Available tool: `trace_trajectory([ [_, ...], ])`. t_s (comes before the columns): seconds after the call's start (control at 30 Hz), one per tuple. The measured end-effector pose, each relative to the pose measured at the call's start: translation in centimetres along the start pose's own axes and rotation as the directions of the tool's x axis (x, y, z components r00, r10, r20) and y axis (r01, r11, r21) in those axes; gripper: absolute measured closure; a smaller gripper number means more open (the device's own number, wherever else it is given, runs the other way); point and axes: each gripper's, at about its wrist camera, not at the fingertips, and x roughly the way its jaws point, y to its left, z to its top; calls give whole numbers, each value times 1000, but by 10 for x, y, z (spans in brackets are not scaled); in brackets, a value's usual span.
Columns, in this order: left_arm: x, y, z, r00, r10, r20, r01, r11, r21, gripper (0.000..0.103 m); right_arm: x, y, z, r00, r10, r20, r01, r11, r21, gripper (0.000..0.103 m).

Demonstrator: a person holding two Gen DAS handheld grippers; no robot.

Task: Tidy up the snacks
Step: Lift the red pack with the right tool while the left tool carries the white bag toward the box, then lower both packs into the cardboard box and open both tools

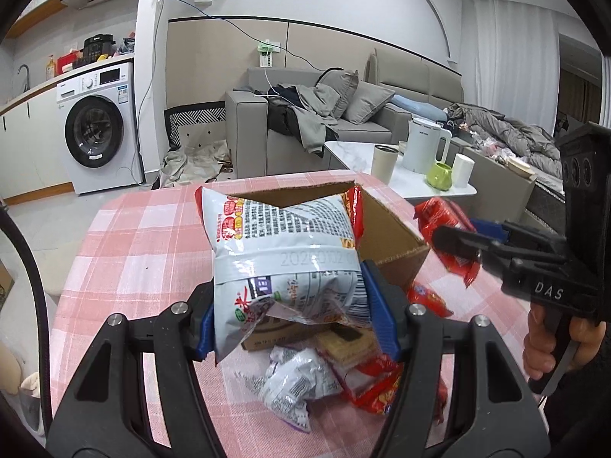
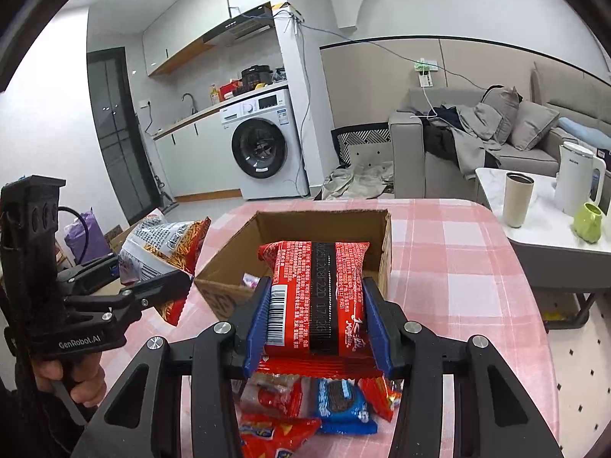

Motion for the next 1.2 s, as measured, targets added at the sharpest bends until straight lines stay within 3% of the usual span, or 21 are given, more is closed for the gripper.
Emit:
trace_trajectory([
  [0.43, 44, 15, 26, 1000, 16, -18, -17, 999, -35, 41, 25, 3, 17, 1000, 26, -15, -25, 1000, 17, 56],
  [0.87, 90, 17, 24, 999, 31, -39, -32, 999, -18, 41, 47, 3, 36, 999, 33, -16, -32, 999, 22, 56],
  [1.2, 104, 14, 22, 999, 38, -15, -38, 999, -7, 41, 64, 0, 39, 999, 21, -41, -19, 999, 42, 56],
])
